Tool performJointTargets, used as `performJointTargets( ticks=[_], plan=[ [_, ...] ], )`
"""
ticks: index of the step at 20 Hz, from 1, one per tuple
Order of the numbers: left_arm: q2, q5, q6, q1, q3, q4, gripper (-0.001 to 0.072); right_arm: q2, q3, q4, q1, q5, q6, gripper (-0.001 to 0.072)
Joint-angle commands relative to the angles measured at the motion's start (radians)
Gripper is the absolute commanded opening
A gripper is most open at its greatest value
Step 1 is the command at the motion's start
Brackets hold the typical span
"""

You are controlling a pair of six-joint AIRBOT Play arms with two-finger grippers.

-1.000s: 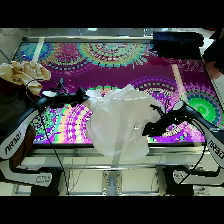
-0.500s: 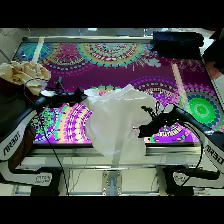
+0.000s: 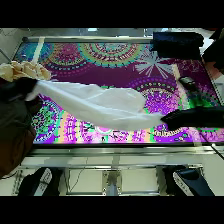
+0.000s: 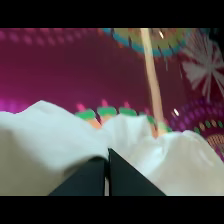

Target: Fold the shirts.

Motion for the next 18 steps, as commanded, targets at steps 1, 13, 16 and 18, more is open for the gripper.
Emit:
performJointTargets(
  ticks=[1, 13, 16, 18],
  plan=[
    [0.338, 0.030, -0.010, 0.207, 0.049, 0.073, 0.0006, 0.223, 0.238, -0.188, 0.001, -0.097, 0.142, 0.0010],
    [-0.101, -0.325, -0.010, 0.076, 0.225, 0.039, 0.0006, -0.561, 0.494, -0.283, 0.001, -0.044, 0.122, 0.0009],
    [-0.393, -0.270, -0.011, -0.112, 0.225, 0.221, 0.0006, -0.804, 0.494, -0.193, 0.002, -0.259, 0.122, 0.0009],
    [-0.575, -0.130, -0.064, -0.190, 0.227, 0.230, 0.0007, -0.918, 0.495, -0.092, 0.002, -0.440, 0.124, 0.0010]
  ],
)
